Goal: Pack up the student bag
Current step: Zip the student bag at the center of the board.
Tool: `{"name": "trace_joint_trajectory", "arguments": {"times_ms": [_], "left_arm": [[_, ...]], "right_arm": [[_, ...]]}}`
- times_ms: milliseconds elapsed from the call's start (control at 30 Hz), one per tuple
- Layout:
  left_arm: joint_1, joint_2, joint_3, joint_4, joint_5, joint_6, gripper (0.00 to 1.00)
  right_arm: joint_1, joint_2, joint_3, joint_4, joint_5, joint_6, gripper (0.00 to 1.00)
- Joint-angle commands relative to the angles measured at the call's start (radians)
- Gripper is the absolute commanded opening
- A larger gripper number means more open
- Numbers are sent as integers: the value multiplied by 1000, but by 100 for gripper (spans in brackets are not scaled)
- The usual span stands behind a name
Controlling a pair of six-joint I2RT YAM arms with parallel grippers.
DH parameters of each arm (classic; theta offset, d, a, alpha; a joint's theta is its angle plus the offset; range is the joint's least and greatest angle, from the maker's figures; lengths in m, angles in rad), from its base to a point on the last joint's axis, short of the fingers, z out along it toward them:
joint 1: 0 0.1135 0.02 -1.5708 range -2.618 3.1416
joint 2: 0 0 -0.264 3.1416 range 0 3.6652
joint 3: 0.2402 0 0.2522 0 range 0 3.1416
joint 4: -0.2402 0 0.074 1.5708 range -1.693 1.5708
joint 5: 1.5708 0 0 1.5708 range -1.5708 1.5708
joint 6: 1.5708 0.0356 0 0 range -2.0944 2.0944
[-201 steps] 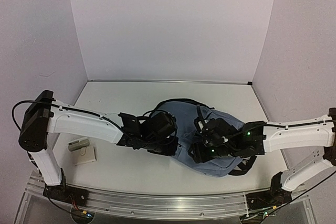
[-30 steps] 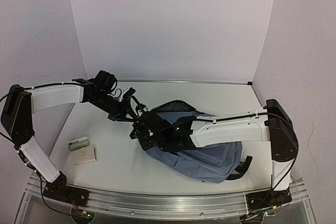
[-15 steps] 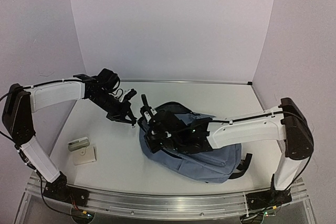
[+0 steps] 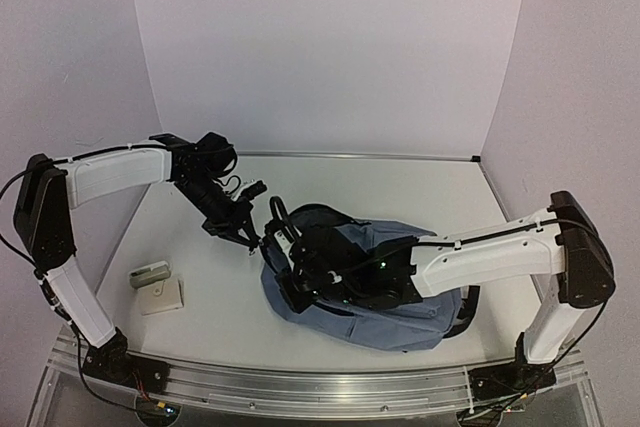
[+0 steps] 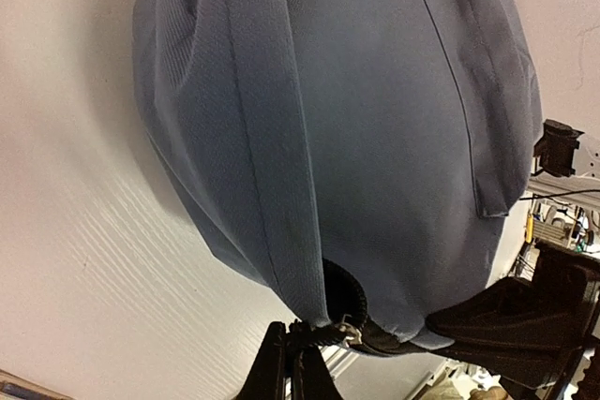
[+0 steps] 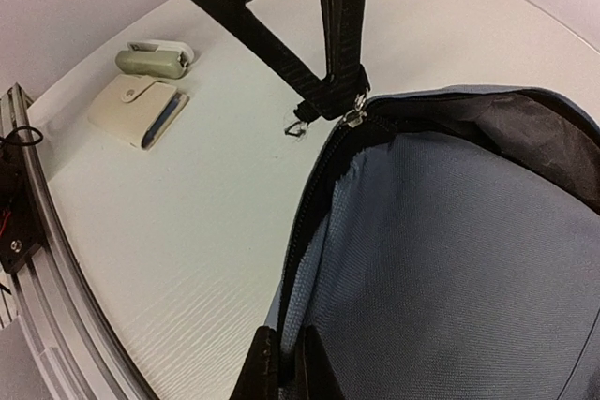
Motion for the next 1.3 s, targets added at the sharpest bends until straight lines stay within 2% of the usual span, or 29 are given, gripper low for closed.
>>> {"name": "trace_joint_trajectory", "arguments": {"times_ms": [0, 333, 633, 733, 800, 833, 900, 967, 1067, 1133, 1200, 1267], "left_arm": [[66, 12, 70, 108, -271, 6, 0], [66, -1, 46, 57, -455, 2, 0], [66, 0, 36, 113, -560, -39, 0], [66, -15, 18, 150, -490, -9, 0], [65, -34, -13, 179, -363, 35, 0], [65, -42, -31, 191, -261, 58, 0], [60, -47, -60, 201, -117, 80, 0], [47, -50, -78, 199, -73, 76, 0], [42, -57, -112, 200, -101, 32, 0], [42, -71, -134, 212, -114, -7, 1], [42, -93, -152, 234, -120, -44, 6], [43, -125, -157, 253, -123, -70, 25]], "right_arm": [[126, -11, -7, -152, -184, 24, 0], [141, -57, -24, -172, -205, 44, 0], [182, -14, 1, -175, -281, 50, 0], [186, -21, 0, -159, -231, 85, 0], [186, -38, 6, -156, -135, 125, 0], [185, -48, 12, -157, -87, 149, 5], [185, -61, 29, -175, 14, 187, 32], [173, -70, 48, -223, 97, 238, 47], [97, -102, 41, -272, 146, 303, 57], [42, -139, 20, -288, 157, 322, 67], [1, -174, 3, -313, 188, 336, 78], [-50, -210, -21, -347, 209, 359, 86]]}}
